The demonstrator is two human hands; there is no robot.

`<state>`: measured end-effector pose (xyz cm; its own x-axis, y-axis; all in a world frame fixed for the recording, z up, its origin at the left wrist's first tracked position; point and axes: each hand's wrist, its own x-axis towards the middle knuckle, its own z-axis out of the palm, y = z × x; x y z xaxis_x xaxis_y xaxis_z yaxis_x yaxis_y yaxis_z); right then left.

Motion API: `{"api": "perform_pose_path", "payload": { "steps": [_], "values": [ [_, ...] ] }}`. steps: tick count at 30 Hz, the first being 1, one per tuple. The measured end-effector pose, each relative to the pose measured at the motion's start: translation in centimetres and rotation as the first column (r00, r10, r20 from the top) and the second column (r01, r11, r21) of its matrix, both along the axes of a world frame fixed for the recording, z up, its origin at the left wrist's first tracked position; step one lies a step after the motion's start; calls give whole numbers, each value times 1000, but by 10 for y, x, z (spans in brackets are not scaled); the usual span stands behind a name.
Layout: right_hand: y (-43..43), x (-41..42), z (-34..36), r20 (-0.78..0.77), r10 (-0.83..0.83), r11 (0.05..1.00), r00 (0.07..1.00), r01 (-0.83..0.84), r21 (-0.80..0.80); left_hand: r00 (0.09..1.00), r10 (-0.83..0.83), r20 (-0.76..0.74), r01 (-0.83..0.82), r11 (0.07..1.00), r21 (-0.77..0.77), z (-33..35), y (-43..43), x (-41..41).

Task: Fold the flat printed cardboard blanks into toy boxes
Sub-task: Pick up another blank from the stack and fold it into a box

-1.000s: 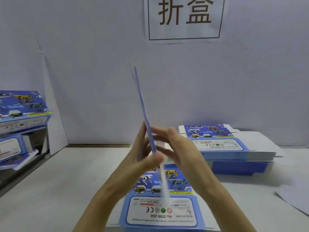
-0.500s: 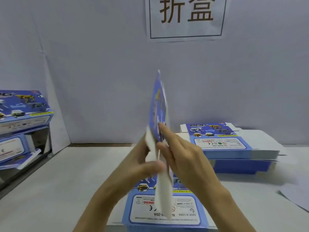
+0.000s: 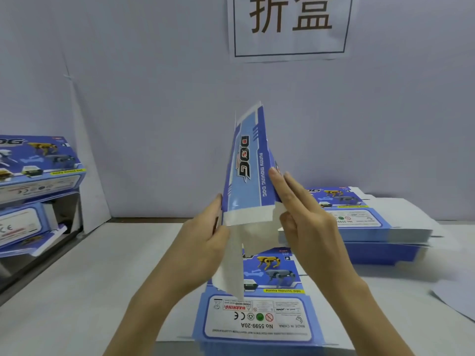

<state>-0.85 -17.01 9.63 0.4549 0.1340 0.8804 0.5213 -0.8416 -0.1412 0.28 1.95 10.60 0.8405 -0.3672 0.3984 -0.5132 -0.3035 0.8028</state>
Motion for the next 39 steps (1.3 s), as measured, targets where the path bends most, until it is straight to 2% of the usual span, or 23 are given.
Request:
{"api": "perform_pose_path", "payload": {
  "steps": [3,7,11,13,15,17,19,21,23,25,28,30,31,34,37,39],
  "values": [
    [-3,4,-8,45,-34,999,998,33,19,998,-24,-64,19,996,-83,5,1,-3],
    [4,5,-16,74,5,996,997,-12,93,975,-87,-203,30,963,-268,7,-6,-8],
    [18,-1,-13,111,71,997,991,-71,-6,946,62,-317,-186,907,-377,2,-19,-7],
    [11,-2,-6,52,59,998,997,-58,-24,937,102,-335,-240,884,-401,0,-15,1],
    [-1,-6,2,-154,209,971,966,-186,152,948,152,-280,-267,861,-433,0,-5,10],
    [-11,-9,11,-239,419,844,876,-279,458,959,147,-241,-245,858,-451,1,4,15],
    [-18,-9,17,-201,531,676,823,-269,686,966,-46,-256,-83,878,-472,-1,6,17],
    [-26,-9,22,-239,659,523,713,-206,827,928,-227,-296,87,904,-420,-3,7,14],
    [-31,-11,23,-300,749,440,590,-106,892,894,-298,-334,184,925,-333,-4,12,13],
    [-33,-12,20,-338,725,453,601,-45,890,890,-300,-344,205,936,-285,-2,15,11],
    [-28,-8,15,-354,631,508,690,-23,861,918,-199,-342,20,886,-463,-3,6,12],
    [-26,-7,15,-389,629,528,673,-3,850,939,-81,-335,-113,847,-520,-5,0,13],
    [-28,-8,16,-414,646,539,642,1,842,943,-67,-325,-125,835,-535,-5,-1,13],
    [-35,-13,21,-432,675,574,598,-58,817,944,-135,-302,-38,863,-504,-2,8,12],
    [-40,-11,20,-293,703,482,648,-132,866,946,-138,-295,13,921,-390,-3,8,9],
    [-38,-9,19,-263,675,491,689,-154,858,959,-91,-267,-15,928,-372,-4,5,10]
  ]
}}
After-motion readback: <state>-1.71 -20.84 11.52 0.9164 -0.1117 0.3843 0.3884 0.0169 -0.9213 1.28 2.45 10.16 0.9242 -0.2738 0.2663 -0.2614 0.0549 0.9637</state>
